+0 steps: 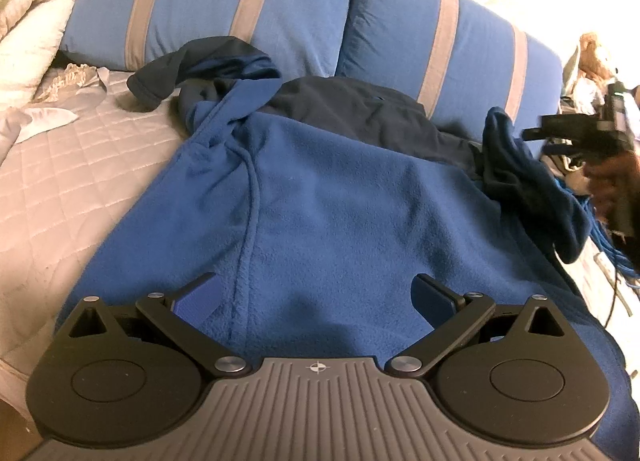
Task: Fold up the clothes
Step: 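Lift the sleeve with the right gripper and pull it outward to spread the jacket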
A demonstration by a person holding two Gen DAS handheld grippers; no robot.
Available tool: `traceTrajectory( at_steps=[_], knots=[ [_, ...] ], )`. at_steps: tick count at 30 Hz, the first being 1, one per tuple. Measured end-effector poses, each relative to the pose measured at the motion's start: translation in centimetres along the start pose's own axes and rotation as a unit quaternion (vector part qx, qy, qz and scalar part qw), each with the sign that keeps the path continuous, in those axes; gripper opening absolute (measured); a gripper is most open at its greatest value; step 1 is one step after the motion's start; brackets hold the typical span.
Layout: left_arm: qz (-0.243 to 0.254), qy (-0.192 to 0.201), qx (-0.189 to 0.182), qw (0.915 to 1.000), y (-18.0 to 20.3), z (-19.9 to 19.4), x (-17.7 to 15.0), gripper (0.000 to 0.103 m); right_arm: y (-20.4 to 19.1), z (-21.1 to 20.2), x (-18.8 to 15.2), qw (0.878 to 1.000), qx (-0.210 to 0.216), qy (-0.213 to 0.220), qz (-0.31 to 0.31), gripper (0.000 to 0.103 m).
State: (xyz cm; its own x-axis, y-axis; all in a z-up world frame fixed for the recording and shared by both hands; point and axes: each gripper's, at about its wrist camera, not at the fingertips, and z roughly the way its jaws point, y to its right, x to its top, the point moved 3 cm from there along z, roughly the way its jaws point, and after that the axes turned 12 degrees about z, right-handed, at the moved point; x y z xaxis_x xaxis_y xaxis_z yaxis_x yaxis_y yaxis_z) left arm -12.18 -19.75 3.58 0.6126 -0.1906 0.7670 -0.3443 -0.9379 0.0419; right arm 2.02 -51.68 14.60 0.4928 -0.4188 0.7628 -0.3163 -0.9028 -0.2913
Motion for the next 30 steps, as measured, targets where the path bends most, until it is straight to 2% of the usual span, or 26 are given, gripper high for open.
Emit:
traceTrajectory(
  at_steps=[2, 6, 7, 8, 10, 13, 18, 22, 25, 28, 30],
  knots=[
    [-0.002, -0.001, -0.002, 1.0, -0.1, 0.1, 0.0, 0.103, 0.0, 2.7, 0.7, 1.0, -0.018, -0.006, 0.007, 0.062],
    [-0.007, -0.002, -0.005, 1.0, -0.3, 0.2, -0.1, 0.103, 0.7, 7.6, 1.5, 0.997, -0.066, -0.028, 0.042, 0.06],
    [-0.008, -0.002, -0.006, 1.0, -0.3, 0.3, 0.0, 0.103, 1.0, 8.5, 1.7, 0.995, -0.076, -0.035, 0.053, 0.039],
    [-0.009, -0.003, -0.007, 0.9999, -0.3, 0.3, 0.0, 0.103, 1.1, 9.1, 1.7, 0.994, -0.084, -0.04, 0.06, 0.009],
    [-0.012, -0.002, -0.008, 0.9999, -0.4, 0.2, -0.1, 0.103, 1.1, 9.6, 2.1, 0.992, -0.09, -0.04, 0.074, 0.01],
    [-0.015, -0.001, -0.009, 0.9999, -0.3, 0.2, -0.1, 0.103, -0.1, 7.2, 3.5, 0.995, -0.051, 0.002, 0.09, 0.01],
    [-0.01, -0.001, -0.002, 0.9999, -0.1, 0.1, -0.1, 0.103, -0.1, 0.1, 6.9, 0.988, 0.01, 0.066, 0.138, 0.01],
    [-0.007, 0.0, 0.003, 1.0, 0.0, 0.1, -0.1, 0.103, 2.4, -5.6, 9.4, 0.974, 0.044, 0.111, 0.192, 0.01],
    [-0.005, 0.002, 0.007, 1.0, 0.1, 0.0, 0.0, 0.103, 6.7, -8.1, 9.0, 0.963, 0.035, 0.126, 0.237, 0.01],
    [-0.001, 0.002, 0.012, 0.9999, 0.2, 0.0, 0.0, 0.103, 11.3, -8.1, 6.1, 0.953, -0.006, 0.11, 0.281, 0.01],
    [0.002, 0.001, 0.013, 0.9999, 0.2, 0.0, 0.0, 0.103, 14.0, -6.7, 2.8, 0.952, -0.041, 0.078, 0.293, 0.01]
  ],
)
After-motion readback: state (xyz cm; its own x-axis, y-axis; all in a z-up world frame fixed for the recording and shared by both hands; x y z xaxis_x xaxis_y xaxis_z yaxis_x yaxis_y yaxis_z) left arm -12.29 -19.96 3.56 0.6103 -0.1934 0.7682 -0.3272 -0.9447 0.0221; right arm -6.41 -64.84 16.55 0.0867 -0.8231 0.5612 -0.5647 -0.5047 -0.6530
